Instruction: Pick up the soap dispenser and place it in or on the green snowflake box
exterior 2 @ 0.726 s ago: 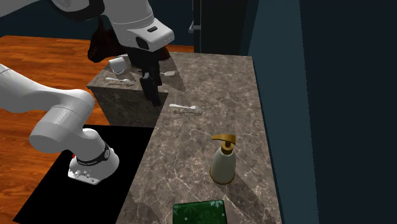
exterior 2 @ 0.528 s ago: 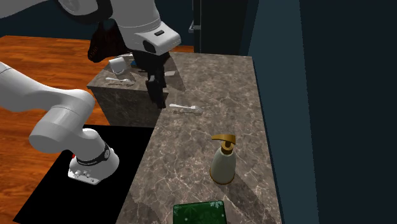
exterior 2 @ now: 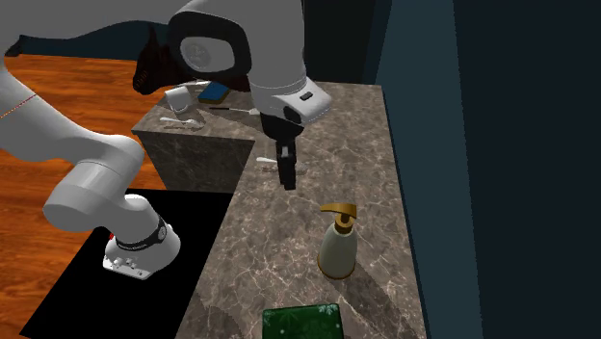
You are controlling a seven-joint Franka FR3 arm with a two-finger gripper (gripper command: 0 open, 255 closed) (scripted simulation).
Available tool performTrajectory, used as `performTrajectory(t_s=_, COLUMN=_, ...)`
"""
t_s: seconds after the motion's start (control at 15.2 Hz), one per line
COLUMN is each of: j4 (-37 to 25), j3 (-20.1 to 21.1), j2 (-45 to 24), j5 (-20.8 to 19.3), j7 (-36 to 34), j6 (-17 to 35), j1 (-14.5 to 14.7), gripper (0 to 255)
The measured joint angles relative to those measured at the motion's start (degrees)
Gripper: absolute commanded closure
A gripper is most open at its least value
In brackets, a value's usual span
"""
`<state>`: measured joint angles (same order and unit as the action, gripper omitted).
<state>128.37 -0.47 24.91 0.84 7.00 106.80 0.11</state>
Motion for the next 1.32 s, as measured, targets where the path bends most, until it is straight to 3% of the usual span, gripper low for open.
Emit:
performTrajectory(t_s=0.59, j4=-10.4, j3=-0.5, j2=-20.0, j5=-0.5, j7=-2.4, j6=7.9, j1=-1.1, gripper=0)
performTrajectory(t_s=1.32, j4=-7.9, j3=-0.7, j2=-23.9, j5=-0.4, j7=-2.6, j6=14.0, j1=-1.2, gripper=0)
